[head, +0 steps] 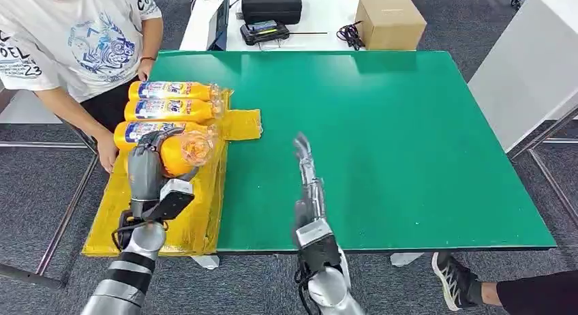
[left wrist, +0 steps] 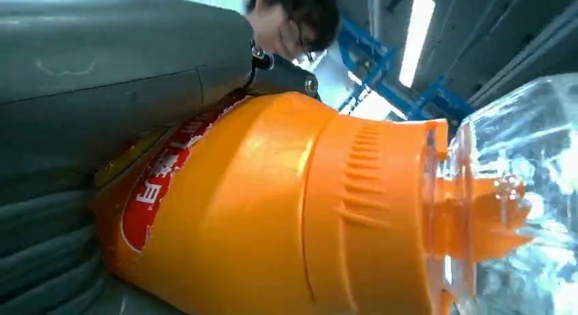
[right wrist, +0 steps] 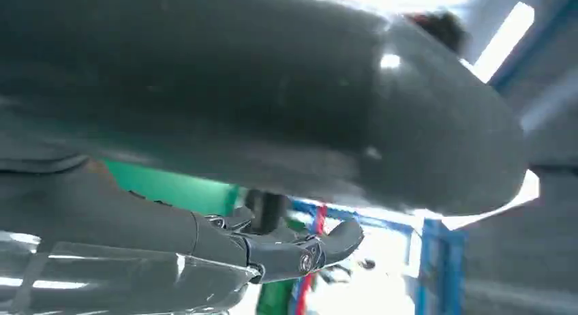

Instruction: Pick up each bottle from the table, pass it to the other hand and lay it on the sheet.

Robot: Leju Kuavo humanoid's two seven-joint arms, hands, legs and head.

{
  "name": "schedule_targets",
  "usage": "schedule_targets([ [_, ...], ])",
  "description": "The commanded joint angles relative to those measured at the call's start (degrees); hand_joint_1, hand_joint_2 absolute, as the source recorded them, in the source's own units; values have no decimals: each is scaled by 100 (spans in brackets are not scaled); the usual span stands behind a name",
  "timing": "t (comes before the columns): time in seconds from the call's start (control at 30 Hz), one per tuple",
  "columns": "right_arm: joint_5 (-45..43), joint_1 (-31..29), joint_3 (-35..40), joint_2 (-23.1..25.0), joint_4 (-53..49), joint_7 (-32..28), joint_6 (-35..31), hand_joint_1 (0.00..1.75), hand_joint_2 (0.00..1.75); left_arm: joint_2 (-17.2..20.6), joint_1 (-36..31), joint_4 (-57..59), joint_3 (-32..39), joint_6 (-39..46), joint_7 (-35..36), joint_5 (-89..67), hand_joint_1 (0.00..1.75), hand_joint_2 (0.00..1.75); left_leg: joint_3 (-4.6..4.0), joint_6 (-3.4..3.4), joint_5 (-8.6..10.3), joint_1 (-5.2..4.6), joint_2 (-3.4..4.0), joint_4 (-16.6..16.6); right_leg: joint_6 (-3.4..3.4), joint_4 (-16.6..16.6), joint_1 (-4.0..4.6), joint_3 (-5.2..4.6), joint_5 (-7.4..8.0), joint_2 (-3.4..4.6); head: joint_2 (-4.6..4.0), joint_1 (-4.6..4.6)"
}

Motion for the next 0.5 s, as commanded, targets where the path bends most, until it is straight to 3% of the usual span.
schedule_targets([
  [0.03,-293,162,-218,-271,-987,-52,-149,0,0,78,-462,1360,2405,37,-18,-3013,175,175,52,-17,-22,20,19,0,-23,-11,22,53,-12,13,0,0],
  [0.17,-376,173,-273,-272,-909,-71,-133,0,0,292,-579,1961,2217,37,291,-3315,175,175,37,-12,-16,11,18,-3,-16,-9,12,37,-9,16,0,0],
  [0.27,-375,186,-277,-275,-875,-68,-98,0,0,372,-823,2655,2123,-77,70,-2926,175,175,27,-10,-3,6,5,-8,-13,-9,7,25,-7,-10,0,2],
  [0.5,-373,193,-289,-262,-806,-33,-17,0,0,496,-861,2836,1779,-219,134,-2655,175,175,36,-14,-17,16,6,3,-20,-5,18,39,-15,-5,0,2],
])
